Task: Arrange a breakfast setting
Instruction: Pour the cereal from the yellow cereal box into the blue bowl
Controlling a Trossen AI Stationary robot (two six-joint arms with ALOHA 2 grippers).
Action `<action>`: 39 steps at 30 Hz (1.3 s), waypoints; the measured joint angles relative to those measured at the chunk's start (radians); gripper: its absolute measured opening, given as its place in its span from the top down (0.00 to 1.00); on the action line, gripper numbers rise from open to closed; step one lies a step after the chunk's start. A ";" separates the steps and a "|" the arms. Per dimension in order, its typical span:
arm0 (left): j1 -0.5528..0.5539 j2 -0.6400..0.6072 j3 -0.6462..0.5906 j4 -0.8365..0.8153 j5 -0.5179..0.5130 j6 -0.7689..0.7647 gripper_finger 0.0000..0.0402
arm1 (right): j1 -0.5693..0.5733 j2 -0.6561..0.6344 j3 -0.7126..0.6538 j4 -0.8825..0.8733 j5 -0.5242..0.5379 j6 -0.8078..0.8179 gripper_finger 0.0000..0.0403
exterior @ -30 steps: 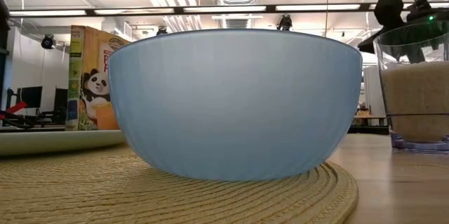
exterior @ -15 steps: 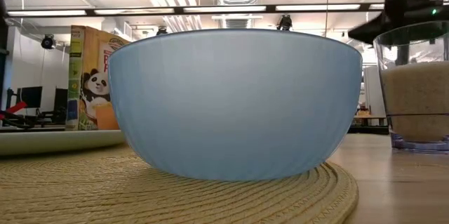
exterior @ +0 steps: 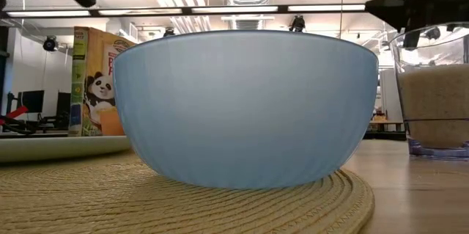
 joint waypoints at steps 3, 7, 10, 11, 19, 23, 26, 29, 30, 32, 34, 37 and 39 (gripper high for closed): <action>0.001 0.083 0.048 -0.014 -0.008 0.053 0.91 | -0.004 0.004 0.024 -0.002 0.036 -0.035 0.93; 0.000 0.164 0.114 -0.067 -0.006 0.126 0.91 | -0.006 0.039 0.089 -0.022 0.152 -0.092 0.93; 0.000 0.207 0.145 -0.155 -0.006 0.152 0.91 | -0.007 0.080 0.143 -0.058 0.206 -0.144 0.93; 0.001 0.222 0.158 -0.174 -0.006 0.134 0.91 | -0.008 0.095 0.161 -0.066 0.209 -0.160 0.93; 0.000 0.296 0.344 -0.570 -0.035 0.062 0.91 | -0.019 0.231 0.313 -0.186 0.289 -0.192 0.93; -0.002 0.340 0.519 -0.976 -0.137 -0.124 0.91 | -0.021 0.289 0.372 -0.331 0.359 -0.123 0.93; -0.002 0.400 0.638 -1.319 -0.204 -0.366 0.91 | -0.024 0.321 0.389 -0.358 0.375 -0.104 0.93; -0.013 0.484 0.736 -1.610 -0.196 -0.619 0.91 | -0.024 0.342 0.392 -0.358 0.375 -0.104 0.93; -0.021 0.513 0.766 -1.681 -0.174 -0.689 0.91 | -0.024 0.343 0.392 -0.358 0.375 -0.104 0.93; -0.037 0.575 0.830 -1.787 -0.121 -0.791 0.91 | -0.024 0.347 0.391 -0.358 0.375 -0.095 0.93; -0.058 0.635 0.889 -1.883 -0.087 -0.862 0.91 | -0.024 0.347 0.391 -0.358 0.375 -0.078 0.93; -0.090 0.716 0.950 -2.049 -0.081 -0.951 0.91 | -0.024 0.348 0.390 -0.358 0.376 -0.070 0.93; -0.108 0.758 0.973 -2.164 -0.077 -1.024 0.91 | -0.024 0.348 0.390 -0.358 0.376 -0.070 0.93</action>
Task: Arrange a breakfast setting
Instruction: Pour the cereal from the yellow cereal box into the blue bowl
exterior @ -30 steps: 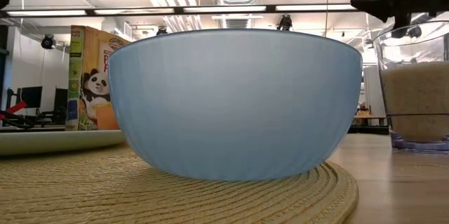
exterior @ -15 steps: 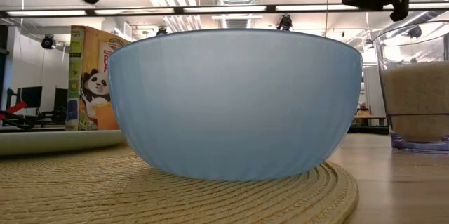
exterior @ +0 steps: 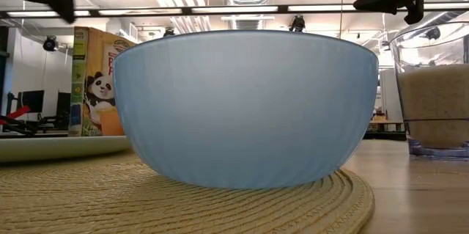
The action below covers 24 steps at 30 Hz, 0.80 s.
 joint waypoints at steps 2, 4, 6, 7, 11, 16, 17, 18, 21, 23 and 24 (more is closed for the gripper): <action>-0.014 0.027 0.014 -0.112 0.010 -0.097 0.91 | 0.000 0.000 0.000 0.000 0.000 0.000 0.93; -0.025 0.040 0.019 -0.174 0.036 -0.191 0.91 | 0.000 0.000 0.000 0.000 0.000 0.000 0.93; -0.030 0.028 0.003 -0.147 0.042 -0.208 0.91 | 0.000 0.000 0.000 -0.001 0.000 -0.007 0.93; -0.032 0.024 -0.004 -0.150 0.035 -0.214 0.91 | 0.000 0.000 0.000 0.000 0.000 -0.014 0.93; -0.030 -0.007 -0.067 -0.162 -0.070 -0.238 0.91 | 0.000 0.000 0.000 0.000 0.002 -0.027 0.93; -0.021 -0.087 -0.150 -0.166 -0.126 -0.318 0.90 | 0.000 0.000 0.000 0.000 0.017 -0.035 0.93; -0.021 -0.104 -0.162 -0.166 -0.133 -0.336 0.90 | -0.001 0.000 0.000 0.000 0.017 -0.035 0.93; -0.021 -0.122 -0.173 -0.166 -0.144 -0.349 0.89 | -0.001 0.000 0.000 0.000 0.017 -0.037 0.93; -0.021 -0.168 -0.211 -0.166 -0.198 -0.371 0.84 | -0.001 0.000 -0.001 0.000 0.017 -0.040 0.93; -0.020 -0.194 -0.231 -0.167 -0.241 -0.392 0.80 | -0.001 0.000 -0.001 0.000 0.017 -0.040 0.93; -0.020 -0.204 -0.238 -0.167 -0.257 -0.398 0.77 | -0.001 0.000 -0.001 0.000 0.017 -0.040 0.93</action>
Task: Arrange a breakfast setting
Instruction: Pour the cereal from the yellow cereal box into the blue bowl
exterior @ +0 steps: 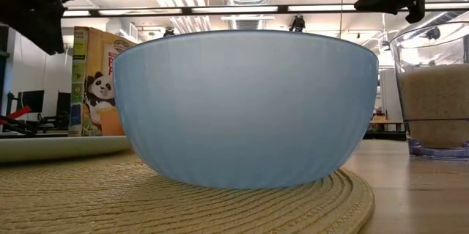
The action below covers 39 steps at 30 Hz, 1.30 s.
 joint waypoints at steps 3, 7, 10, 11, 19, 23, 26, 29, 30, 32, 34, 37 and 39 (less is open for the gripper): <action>0.000 -0.017 -0.015 0.000 -0.016 -0.014 0.67 | 0.000 0.000 0.000 0.000 0.000 0.001 0.93; 0.000 -0.021 -0.047 0.008 -0.025 -0.057 0.51 | 0.000 0.000 0.000 0.000 0.000 -0.002 0.93; 0.002 -0.010 -0.061 0.017 -0.064 -0.108 0.39 | 0.000 0.000 0.000 0.000 0.000 -0.002 0.93; 0.002 -0.004 -0.058 0.031 -0.108 -0.119 0.36 | 0.000 0.000 0.000 0.000 0.000 -0.002 0.93; 0.047 0.054 -0.090 0.026 -0.330 -0.211 0.28 | 0.000 0.000 0.000 0.000 0.000 -0.002 0.93; 0.104 0.058 -0.144 0.026 -0.328 -0.249 0.29 | 0.000 0.000 0.000 0.000 0.000 -0.008 0.93; 0.149 0.051 -0.170 0.043 -0.347 -0.256 0.29 | -0.001 0.000 0.000 0.000 0.000 -0.016 0.93; 0.183 0.047 -0.180 0.044 -0.353 -0.255 0.29 | -0.002 -0.002 0.000 0.000 0.000 -0.013 0.93; 0.191 0.047 -0.182 0.045 -0.355 -0.250 0.29 | -0.001 -0.002 0.000 0.000 -0.001 -0.013 0.93; 0.203 0.046 -0.185 0.045 -0.356 -0.246 0.29 | -0.001 -0.002 0.000 0.000 -0.001 -0.013 0.93; 0.207 0.044 -0.189 0.059 -0.373 -0.244 0.29 | -0.001 -0.002 0.001 0.001 -0.001 -0.013 0.93; 0.207 0.040 -0.190 0.091 -0.413 -0.243 0.29 | -0.001 -0.002 0.007 0.001 -0.002 -0.015 0.93; 0.209 0.037 -0.190 0.108 -0.443 -0.239 0.29 | -0.001 -0.002 0.015 0.000 -0.002 -0.025 0.93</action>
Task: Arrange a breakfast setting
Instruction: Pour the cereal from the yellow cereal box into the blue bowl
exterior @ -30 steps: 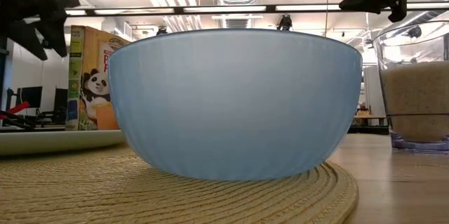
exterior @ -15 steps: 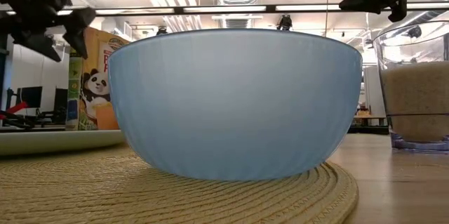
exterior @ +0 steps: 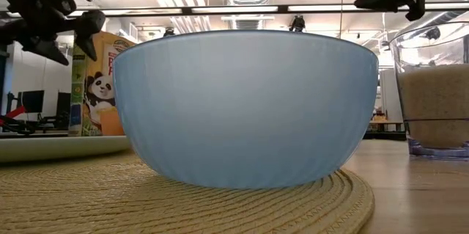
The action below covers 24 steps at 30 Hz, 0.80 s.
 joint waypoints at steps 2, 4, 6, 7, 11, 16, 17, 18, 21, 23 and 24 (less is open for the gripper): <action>0.000 -0.001 0.000 0.011 -0.022 0.003 0.29 | 0.000 0.000 0.010 0.000 -0.003 -0.004 0.93; 0.000 -0.001 -0.002 0.020 -0.044 0.004 0.29 | 0.000 0.000 0.020 -0.002 -0.008 -0.007 0.93; 0.001 -0.001 -0.007 0.040 -0.063 0.004 0.29 | 0.000 0.000 0.032 -0.008 -0.011 -0.019 0.93; 0.001 0.000 -0.008 0.057 -0.064 0.005 0.29 | 0.000 0.000 0.037 -0.010 -0.019 -0.026 0.93; 0.002 0.008 -0.008 0.141 -0.080 0.073 0.29 | 0.000 0.000 0.058 -0.022 -0.058 -0.043 0.93; 0.004 0.004 -0.008 0.212 -0.113 0.126 0.29 | 0.000 0.000 0.062 -0.023 -0.059 -0.053 0.93; 0.004 0.005 -0.008 0.230 -0.113 0.139 0.29 | 0.000 0.000 0.062 -0.023 -0.059 -0.053 0.93; 0.004 0.007 -0.008 0.254 -0.114 0.157 0.29 | 0.000 0.000 0.062 -0.023 -0.059 -0.054 0.93; 0.004 0.016 -0.008 0.316 -0.119 0.226 0.29 | 0.000 0.000 0.062 -0.023 -0.059 -0.055 0.93; 0.006 0.024 -0.009 0.311 -0.120 0.250 0.29 | 0.000 0.000 0.062 -0.023 -0.059 -0.056 0.93; 0.006 0.028 -0.010 0.301 -0.115 0.258 0.29 | 0.000 0.000 0.062 -0.023 -0.059 -0.056 0.93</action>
